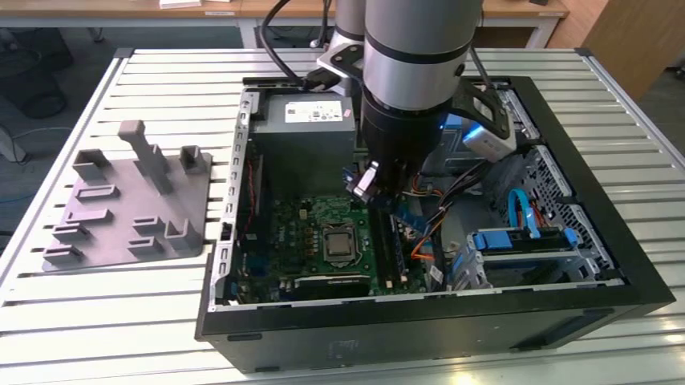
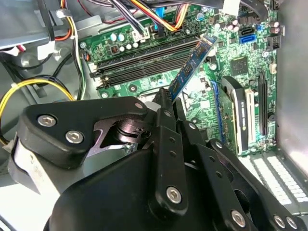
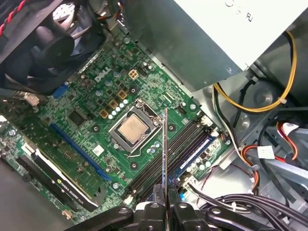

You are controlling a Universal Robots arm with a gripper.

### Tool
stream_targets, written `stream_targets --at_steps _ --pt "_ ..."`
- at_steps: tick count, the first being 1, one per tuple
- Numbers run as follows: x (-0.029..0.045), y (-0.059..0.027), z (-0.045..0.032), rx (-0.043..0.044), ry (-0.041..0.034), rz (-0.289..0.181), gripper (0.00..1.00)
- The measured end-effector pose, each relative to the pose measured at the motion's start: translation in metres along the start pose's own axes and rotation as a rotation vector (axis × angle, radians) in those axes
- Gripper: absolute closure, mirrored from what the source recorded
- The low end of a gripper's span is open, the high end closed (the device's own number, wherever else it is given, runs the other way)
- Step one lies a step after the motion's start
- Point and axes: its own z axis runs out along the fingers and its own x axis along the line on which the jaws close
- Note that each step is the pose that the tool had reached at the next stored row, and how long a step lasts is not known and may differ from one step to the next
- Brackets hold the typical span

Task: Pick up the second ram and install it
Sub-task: 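Insert the second ram into the second slot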

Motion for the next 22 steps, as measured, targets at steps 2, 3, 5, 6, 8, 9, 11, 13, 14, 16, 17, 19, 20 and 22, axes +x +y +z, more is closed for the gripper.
stream_targets --at_steps 2,3,5,6,8,9,11,13,14,16,17,19,20,22 --pt "0.0000 0.0000 0.0001 0.0009 0.0003 0.018 0.86" --pt "0.0000 0.0000 0.0002 0.0013 0.0003 0.027 0.86" --pt "0.0000 0.0000 0.0004 0.0022 0.0006 0.046 0.86" --pt "0.0000 0.0000 0.0005 0.0026 0.0007 0.056 0.86" --pt "0.0000 0.0000 0.0006 0.0038 0.0010 0.080 0.86" --pt "0.0000 0.0000 0.0007 0.0043 0.0011 0.090 0.86" --pt "0.0000 0.0000 0.0009 0.0051 0.0014 0.107 0.86" --pt "0.0000 0.0000 0.0010 0.0059 0.0016 0.125 0.86" --pt "0.0000 0.0000 0.0011 0.0063 0.0017 0.133 0.86" --pt "0.0001 0.0000 0.0012 0.0071 0.0019 0.150 0.86" --pt "0.0001 0.0000 0.0013 0.0075 0.0020 0.158 0.86" --pt "0.0001 0.0000 0.0015 0.0082 0.0021 0.174 0.86" --pt "0.0001 0.0000 0.0015 0.0086 0.0023 0.182 0.86" --pt "0.0001 0.0000 0.0017 0.0093 0.0025 0.197 0.86"
